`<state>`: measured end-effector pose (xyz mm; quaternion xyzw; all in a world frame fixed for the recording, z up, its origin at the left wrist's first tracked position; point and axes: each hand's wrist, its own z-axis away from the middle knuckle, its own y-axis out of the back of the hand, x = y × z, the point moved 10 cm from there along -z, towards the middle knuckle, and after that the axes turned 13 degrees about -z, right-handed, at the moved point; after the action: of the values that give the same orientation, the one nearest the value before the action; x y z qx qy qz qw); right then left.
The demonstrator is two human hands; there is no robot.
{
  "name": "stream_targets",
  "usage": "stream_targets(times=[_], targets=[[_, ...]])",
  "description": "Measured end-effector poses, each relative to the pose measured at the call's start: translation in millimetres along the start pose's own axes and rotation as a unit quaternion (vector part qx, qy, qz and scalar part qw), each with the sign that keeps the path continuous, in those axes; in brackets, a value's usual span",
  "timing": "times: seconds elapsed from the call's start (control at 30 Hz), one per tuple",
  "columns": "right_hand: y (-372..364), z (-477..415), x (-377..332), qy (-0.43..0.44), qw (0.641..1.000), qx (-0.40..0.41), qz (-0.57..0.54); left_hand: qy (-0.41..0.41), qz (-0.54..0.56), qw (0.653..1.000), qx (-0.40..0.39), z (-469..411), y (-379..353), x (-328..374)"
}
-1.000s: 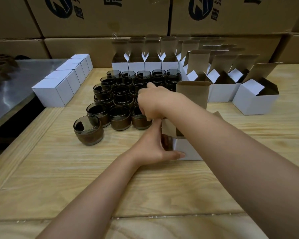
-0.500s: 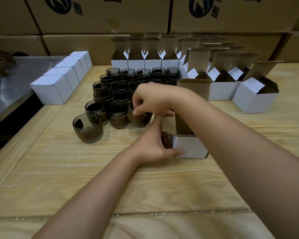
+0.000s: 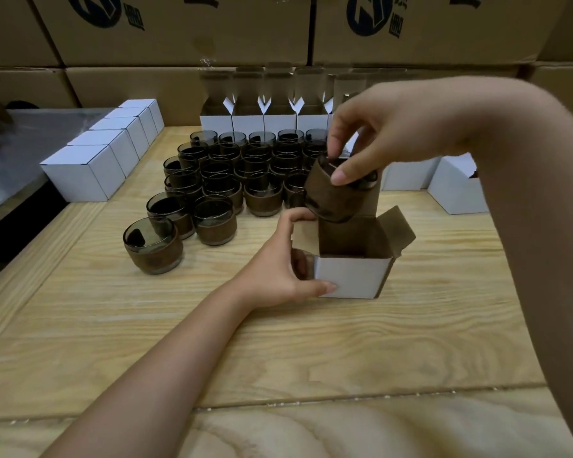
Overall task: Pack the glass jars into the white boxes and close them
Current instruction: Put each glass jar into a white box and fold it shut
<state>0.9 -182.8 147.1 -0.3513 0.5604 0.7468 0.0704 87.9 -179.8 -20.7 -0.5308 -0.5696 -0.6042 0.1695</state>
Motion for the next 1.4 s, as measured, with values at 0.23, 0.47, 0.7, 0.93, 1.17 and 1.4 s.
stream_targets(times=[0.23,0.47,0.7,0.93,1.17,1.4], targets=[[-14,11,32,-0.074,0.994,0.014,0.076,0.012,-0.025,1.0,0.003,4,2,3],[-49,1,34,-0.09,0.978,0.011,0.188,0.019,-0.033,0.999,0.003,4,3,2],[-75,-3,29,-0.096,0.964,-0.006,0.247,0.016,-0.04,0.999,-0.004,4,2,2],[-71,-2,35,-0.121,0.969,-0.013,0.215,0.025,-0.046,0.999,0.002,4,3,1],[14,57,69,0.1,0.859,0.456,-0.21,0.012,-0.026,1.0,0.004,5,3,4],[-57,50,165,0.028,0.623,0.428,-0.654,-0.005,-0.025,1.0,0.003,5,2,6]])
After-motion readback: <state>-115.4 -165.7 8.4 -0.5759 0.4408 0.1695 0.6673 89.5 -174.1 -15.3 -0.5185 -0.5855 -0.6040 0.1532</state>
